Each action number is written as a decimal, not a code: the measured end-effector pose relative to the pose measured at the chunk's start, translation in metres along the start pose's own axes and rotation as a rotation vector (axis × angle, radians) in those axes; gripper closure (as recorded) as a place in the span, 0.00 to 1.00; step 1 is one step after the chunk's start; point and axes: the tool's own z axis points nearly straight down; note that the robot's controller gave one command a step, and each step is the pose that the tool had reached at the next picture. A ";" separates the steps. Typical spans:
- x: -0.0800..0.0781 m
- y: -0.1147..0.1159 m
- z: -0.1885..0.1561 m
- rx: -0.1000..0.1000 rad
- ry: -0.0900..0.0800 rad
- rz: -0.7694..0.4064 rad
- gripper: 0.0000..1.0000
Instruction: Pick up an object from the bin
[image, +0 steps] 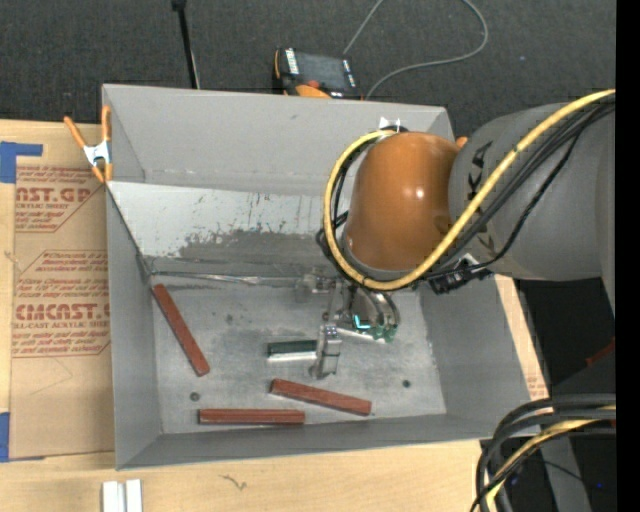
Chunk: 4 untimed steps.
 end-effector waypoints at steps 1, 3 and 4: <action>-0.020 -0.016 0.120 0.001 -0.001 -0.075 0.00; -0.069 -0.058 0.116 0.000 -0.009 -0.126 1.00; -0.069 -0.058 0.116 -0.001 -0.009 -0.126 0.00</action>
Offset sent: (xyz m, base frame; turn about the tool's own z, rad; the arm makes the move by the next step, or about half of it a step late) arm 0.0210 -0.0159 -0.1167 -0.0744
